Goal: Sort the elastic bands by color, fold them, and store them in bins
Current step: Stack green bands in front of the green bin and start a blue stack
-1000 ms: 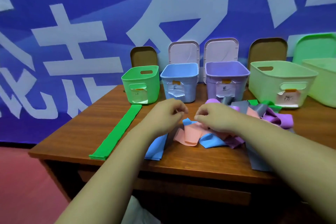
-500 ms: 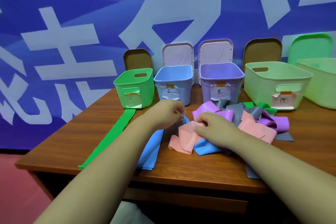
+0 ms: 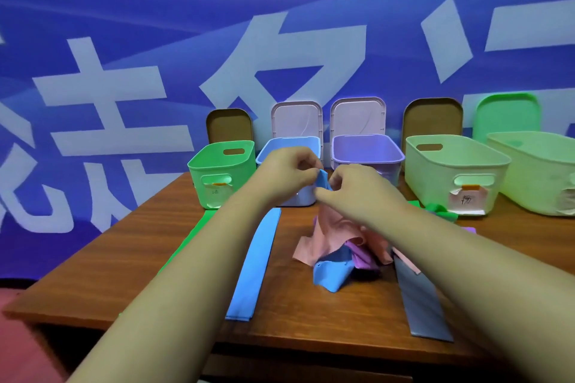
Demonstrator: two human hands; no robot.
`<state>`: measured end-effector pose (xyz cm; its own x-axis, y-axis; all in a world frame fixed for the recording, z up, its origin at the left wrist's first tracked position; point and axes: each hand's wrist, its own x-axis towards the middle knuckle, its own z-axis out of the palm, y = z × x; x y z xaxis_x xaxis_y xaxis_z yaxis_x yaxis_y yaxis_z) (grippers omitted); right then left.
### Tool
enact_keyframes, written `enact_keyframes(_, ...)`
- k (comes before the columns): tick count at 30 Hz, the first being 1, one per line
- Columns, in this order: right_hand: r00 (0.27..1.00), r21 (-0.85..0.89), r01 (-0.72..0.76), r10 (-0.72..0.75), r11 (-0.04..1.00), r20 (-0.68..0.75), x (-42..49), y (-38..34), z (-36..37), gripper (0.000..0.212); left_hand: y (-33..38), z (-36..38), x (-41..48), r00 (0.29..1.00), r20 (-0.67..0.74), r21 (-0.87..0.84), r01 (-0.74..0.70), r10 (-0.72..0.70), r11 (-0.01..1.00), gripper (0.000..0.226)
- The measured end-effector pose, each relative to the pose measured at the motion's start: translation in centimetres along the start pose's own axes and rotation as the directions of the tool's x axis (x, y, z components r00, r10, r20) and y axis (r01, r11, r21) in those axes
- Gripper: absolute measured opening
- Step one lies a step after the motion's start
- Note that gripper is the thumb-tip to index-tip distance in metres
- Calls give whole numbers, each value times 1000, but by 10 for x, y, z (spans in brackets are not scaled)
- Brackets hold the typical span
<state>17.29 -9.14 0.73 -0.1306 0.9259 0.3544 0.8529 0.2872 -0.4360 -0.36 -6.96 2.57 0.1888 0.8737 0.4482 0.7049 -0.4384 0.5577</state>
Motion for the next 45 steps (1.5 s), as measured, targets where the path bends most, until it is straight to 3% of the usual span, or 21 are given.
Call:
enact_keyframes(3, 997, -21, 11, -12, 1000, -71, 7, -1, -8, 24, 12, -2, 4, 997, -71, -67, -22, 17, 997, 19)
enact_keyframes(8, 990, 39, -17, 22, 999, -137, 22, 2, -37, 29, 17, -1, 6, 995, -91, -299, 7, -36, 954, 17)
enact_keyframes(14, 979, 245, -56, 102, 968, -178, 31, 5, -76, 22, 3, 28, -7, 978, 199, -312, 120, -59, 942, 29)
enact_keyframes(20, 968, 382, 6, 90, 924, -232, 31, 3, -101, 22, 4, 44, -12, 975, 211, -322, 133, -66, 937, 37)
enact_keyframes(30, 942, 384, 50, 84, 922, -324, 36, -2, -130, 19, 1, 37, -30, 965, 245, -316, 168, -91, 934, 22)
enact_keyframes(40, 931, 489, 50, 137, 871, -338, 50, -21, -122, 14, -14, -1, -82, 969, 234, -421, 174, -79, 890, 25)
enact_keyframes(45, 942, 519, -14, 186, 854, -280, 61, -28, -82, 14, -28, -26, -127, 982, 185, -526, 138, -46, 839, 45)
